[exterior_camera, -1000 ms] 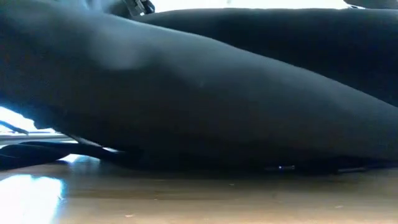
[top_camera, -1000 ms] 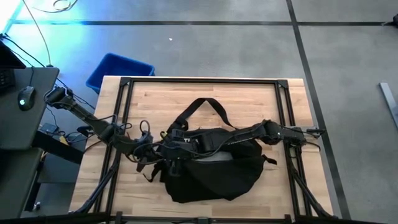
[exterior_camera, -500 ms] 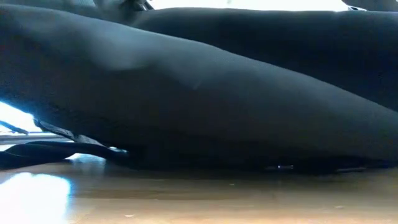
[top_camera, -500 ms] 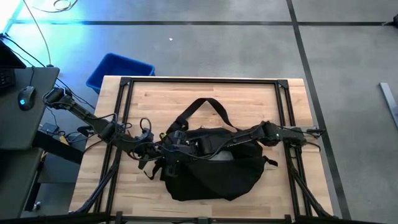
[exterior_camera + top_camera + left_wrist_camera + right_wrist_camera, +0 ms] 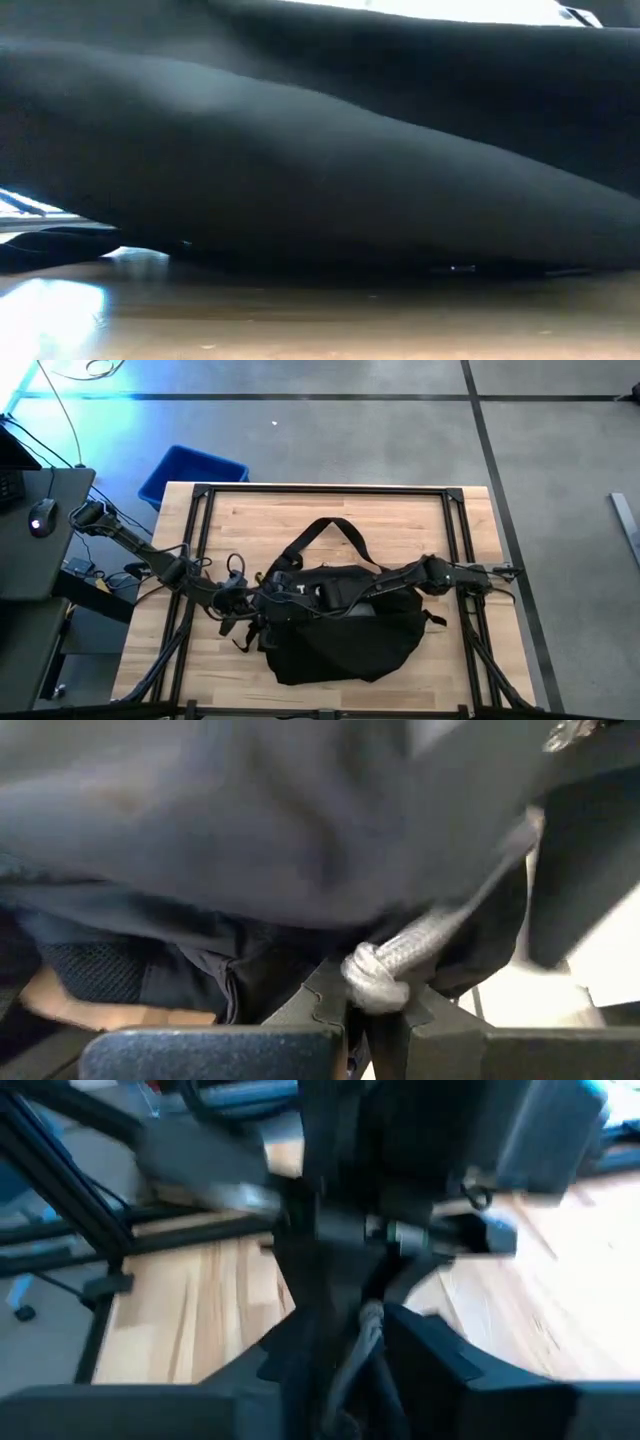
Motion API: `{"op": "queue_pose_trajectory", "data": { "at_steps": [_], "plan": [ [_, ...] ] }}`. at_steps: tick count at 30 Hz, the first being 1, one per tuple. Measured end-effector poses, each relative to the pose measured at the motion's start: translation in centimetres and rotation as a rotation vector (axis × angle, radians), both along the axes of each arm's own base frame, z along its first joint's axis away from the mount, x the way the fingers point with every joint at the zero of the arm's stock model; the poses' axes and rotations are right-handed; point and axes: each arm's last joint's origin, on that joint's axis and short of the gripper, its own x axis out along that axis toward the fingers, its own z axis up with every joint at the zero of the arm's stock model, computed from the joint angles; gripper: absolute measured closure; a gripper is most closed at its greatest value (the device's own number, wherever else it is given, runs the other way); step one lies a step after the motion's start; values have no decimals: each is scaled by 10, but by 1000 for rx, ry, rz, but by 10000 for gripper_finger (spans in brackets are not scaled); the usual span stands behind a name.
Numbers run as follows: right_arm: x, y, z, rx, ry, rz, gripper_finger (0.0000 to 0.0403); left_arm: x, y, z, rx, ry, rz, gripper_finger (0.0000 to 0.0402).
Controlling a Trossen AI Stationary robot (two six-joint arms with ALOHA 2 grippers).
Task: Unpack backpack
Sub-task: Close the black backpack
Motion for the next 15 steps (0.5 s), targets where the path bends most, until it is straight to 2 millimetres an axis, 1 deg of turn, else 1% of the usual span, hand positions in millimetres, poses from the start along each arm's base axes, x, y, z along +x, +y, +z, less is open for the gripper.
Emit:
{"op": "queue_pose_trajectory", "data": {
  "at_steps": [2, 4, 10, 15],
  "plan": [
    [-1, -2, 1, -4, 12, -2, 270, 0, 0, 0, 0, -1, 1, 401],
    [-2, -4, -1, -6, 37, 5, 260, 0, 0, 0, -1, -4, 2, 401],
    [-4, -4, -8, 9, 101, 44, 256, 0, 0, 1, 0, -9, 3, 401],
    [-3, -3, -11, -2, 108, 65, 262, 0, 0, 1, 6, -10, -1, 401]
  ]
}}
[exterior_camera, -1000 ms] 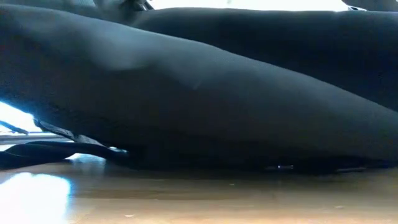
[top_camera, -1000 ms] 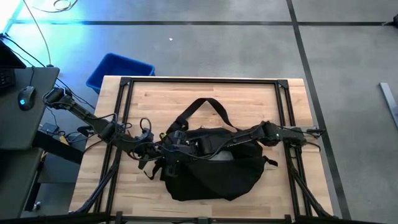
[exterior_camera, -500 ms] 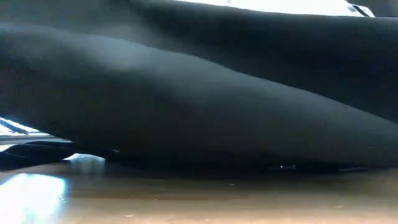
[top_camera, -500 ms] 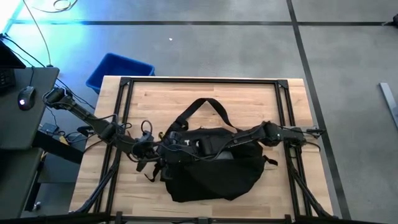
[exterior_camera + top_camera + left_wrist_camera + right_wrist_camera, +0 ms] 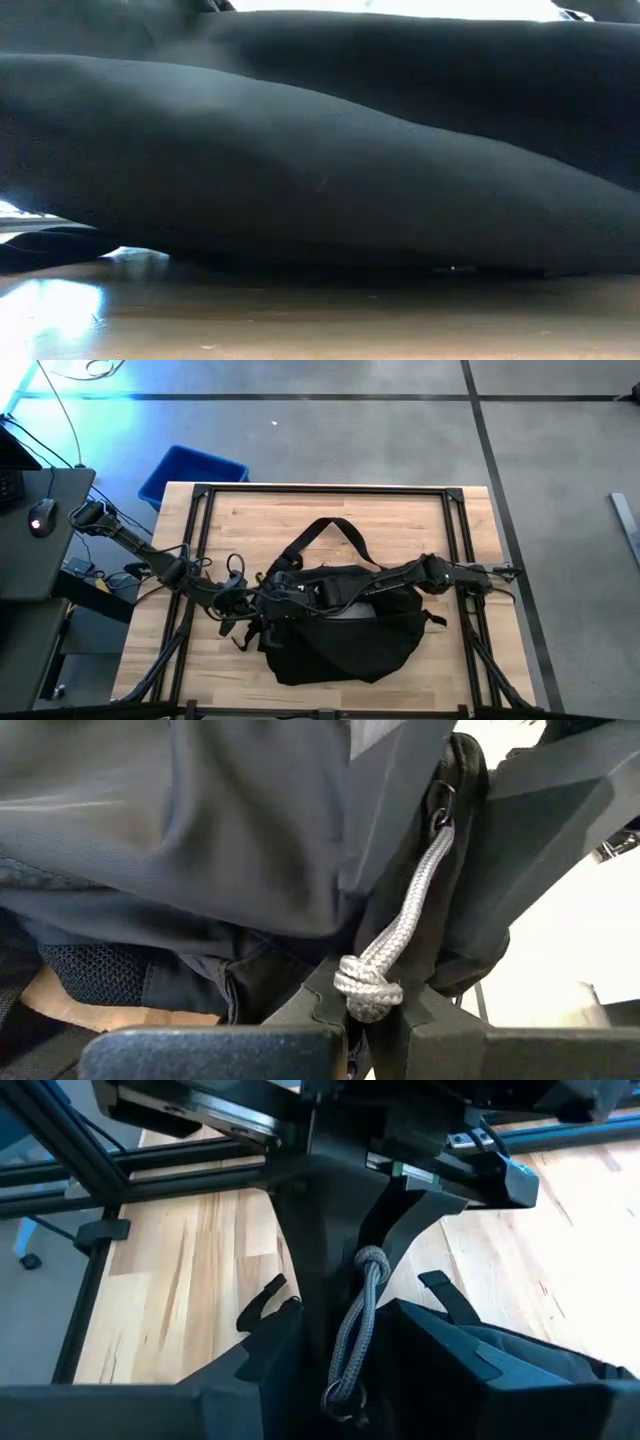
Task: Unpack backpack
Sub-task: Close the black backpack
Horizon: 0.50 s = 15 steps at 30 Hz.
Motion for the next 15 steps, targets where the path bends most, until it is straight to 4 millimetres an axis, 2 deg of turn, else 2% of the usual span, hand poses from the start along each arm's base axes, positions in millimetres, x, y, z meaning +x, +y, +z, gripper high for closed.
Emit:
{"op": "queue_pose_trajectory", "data": {
  "at_steps": [4, 9, 15],
  "plan": [
    [1, 0, -2, -24, -5, -8, 293, 0, 0, -1, 7, 12, 1, 401],
    [2, 1, -2, -29, -10, 33, 378, -1, 1, -3, 3, 28, 11, 402],
    [5, 1, -2, -4, -48, -64, 389, -2, 2, -5, 6, 54, 23, 402]
  ]
}}
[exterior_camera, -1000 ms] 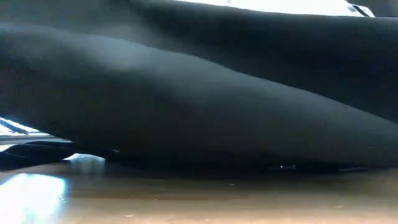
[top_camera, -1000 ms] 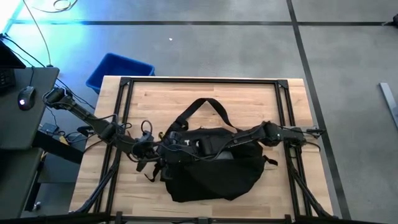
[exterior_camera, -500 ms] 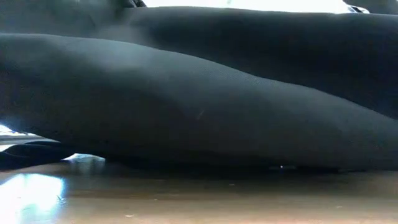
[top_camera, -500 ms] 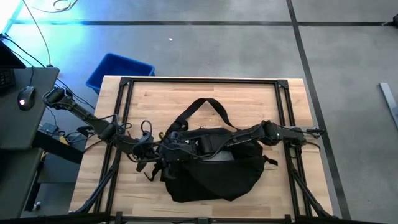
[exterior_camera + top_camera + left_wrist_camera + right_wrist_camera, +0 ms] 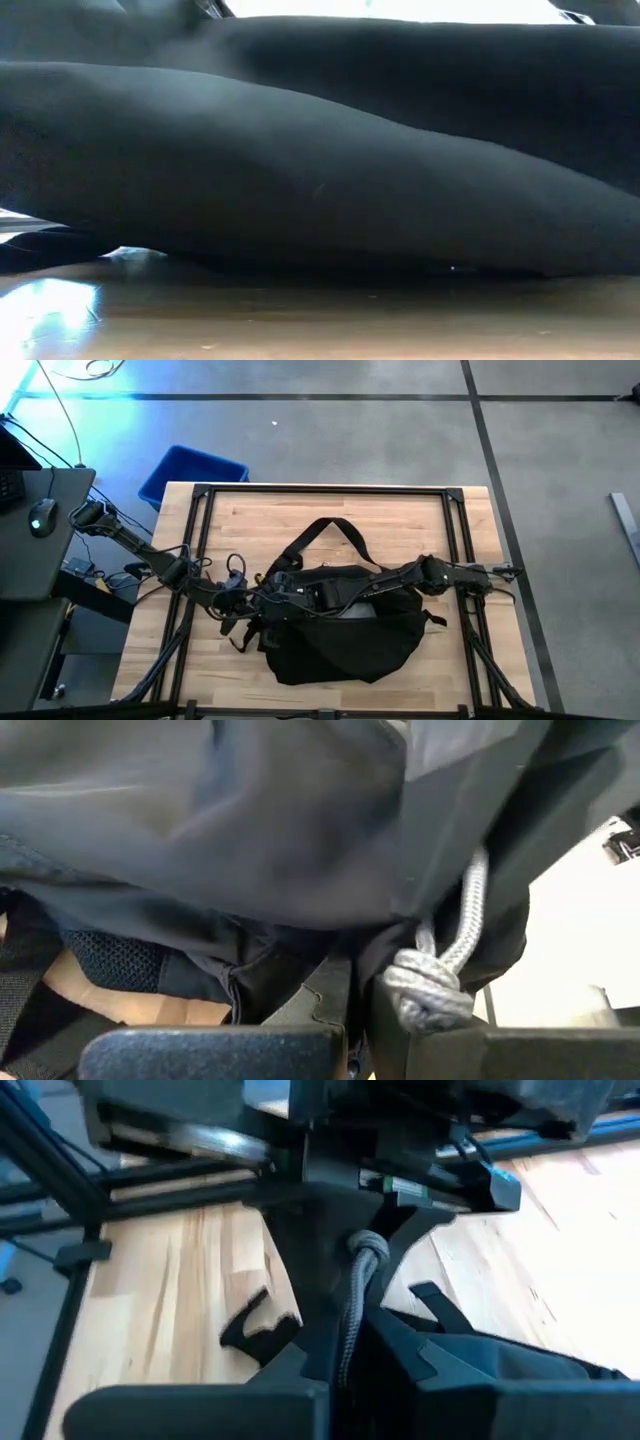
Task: Unpack backpack
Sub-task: Close the black backpack
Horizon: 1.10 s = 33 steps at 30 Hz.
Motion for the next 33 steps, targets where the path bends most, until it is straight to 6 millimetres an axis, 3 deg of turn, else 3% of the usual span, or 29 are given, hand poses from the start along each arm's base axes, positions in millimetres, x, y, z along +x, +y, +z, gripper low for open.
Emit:
{"op": "queue_pose_trajectory", "data": {
  "at_steps": [10, 18, 22, 25, 28, 33],
  "plan": [
    [0, 11, 1, 66, -40, -81, 391, -8, 5, -10, 3, 151, 62, 401],
    [2, 19, -6, 140, -50, -122, 387, -6, 3, -10, 9, 122, 6, 401],
    [-1, 13, -4, 221, -15, -130, 333, -2, -1, -7, -9, 63, -41, 401],
    [-4, 11, 9, 223, -24, -26, 278, -1, -1, -4, -25, 39, -47, 401],
    [-3, 11, 9, 205, -10, 54, 233, -1, -2, -5, -31, 46, -55, 401],
    [-2, 5, 2, 168, 25, 59, 202, 0, -3, 0, -65, 6, -71, 401]
  ]
}}
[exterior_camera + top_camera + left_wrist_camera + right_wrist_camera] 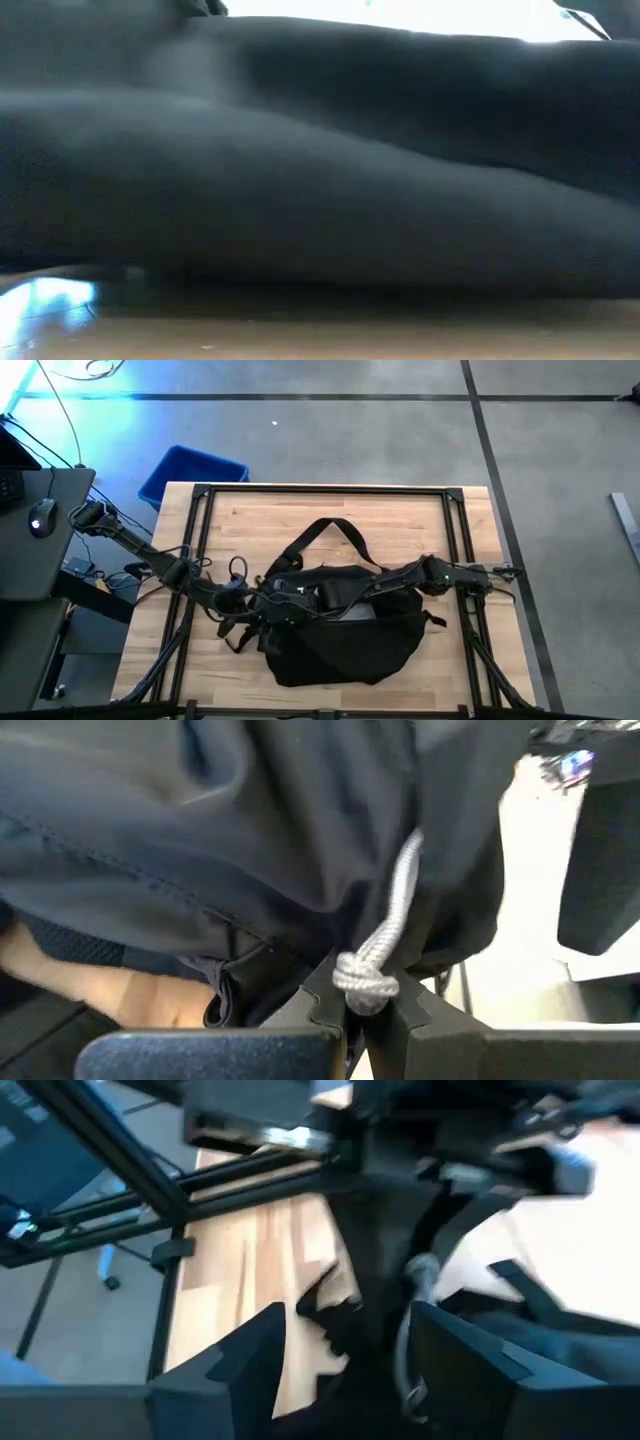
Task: Unpack backpack
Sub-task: Close the black backpack
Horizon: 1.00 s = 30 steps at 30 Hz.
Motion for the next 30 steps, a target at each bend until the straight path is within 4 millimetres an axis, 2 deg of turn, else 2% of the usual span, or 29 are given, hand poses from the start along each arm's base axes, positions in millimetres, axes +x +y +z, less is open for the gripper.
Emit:
{"op": "queue_pose_trajectory", "data": {
  "at_steps": [9, 13, 16, 19, 24, 27, 30],
  "plan": [
    [3, -17, -2, -39, 9, -51, 199, 3, 1, 1, -4, -15, 8, 401],
    [3, -28, -6, -6, 65, -1, 204, 7, 0, -3, 24, -2, 5, 401],
    [5, -31, -8, -36, 64, 82, 220, 9, -1, -7, 40, 24, 6, 401],
    [7, -29, -9, -87, 32, 143, 254, 12, -3, -13, 50, 56, -5, 401],
    [10, -26, -24, -80, 78, 138, 311, 16, -6, -21, 65, 100, -18, 401],
    [12, -25, -39, -47, 127, 90, 317, 17, -7, -25, 70, 127, -31, 401],
    [13, -24, -43, 5, 138, 78, 295, 18, -8, -27, 83, 128, -40, 401]
  ]
}}
